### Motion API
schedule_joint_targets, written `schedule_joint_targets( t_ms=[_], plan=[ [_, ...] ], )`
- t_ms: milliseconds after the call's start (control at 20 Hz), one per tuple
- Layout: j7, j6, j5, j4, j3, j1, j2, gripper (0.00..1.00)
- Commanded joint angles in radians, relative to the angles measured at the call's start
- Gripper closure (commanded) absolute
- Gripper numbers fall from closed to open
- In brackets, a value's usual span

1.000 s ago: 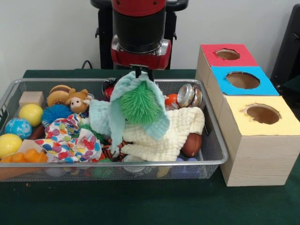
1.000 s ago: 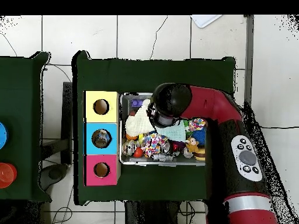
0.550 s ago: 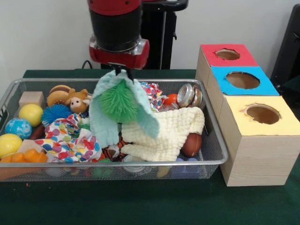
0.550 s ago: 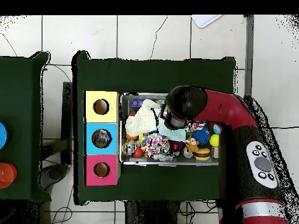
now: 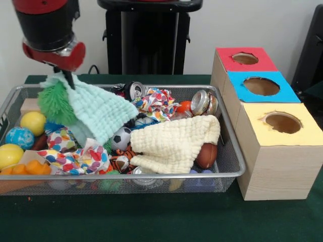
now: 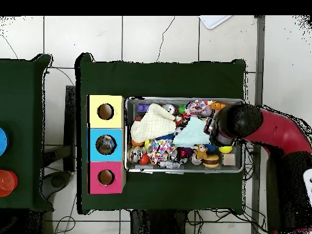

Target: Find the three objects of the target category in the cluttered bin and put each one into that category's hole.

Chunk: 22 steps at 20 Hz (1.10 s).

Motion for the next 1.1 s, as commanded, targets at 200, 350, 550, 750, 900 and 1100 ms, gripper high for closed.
schedule_joint_targets(
  t_ms=[200,350,550,750,900,1100],
  plan=[
    [-0.226,0.004,-0.078,0.096,0.076,-0.057,-0.009,0.0],
    [-0.218,-0.002,-0.073,0.103,0.084,-0.06,-0.006,0.0],
    [-0.207,-0.021,-0.077,0.098,0.09,-0.057,0.002,0.0],
    [-0.172,0.015,-0.063,0.075,0.084,-0.034,-0.006,0.0],
    [-0.106,0.089,-0.014,0.086,0.079,0.011,-0.058,0.0],
    [0.039,0.086,0.047,0.102,0.068,0.089,-0.077,0.0]
  ],
)
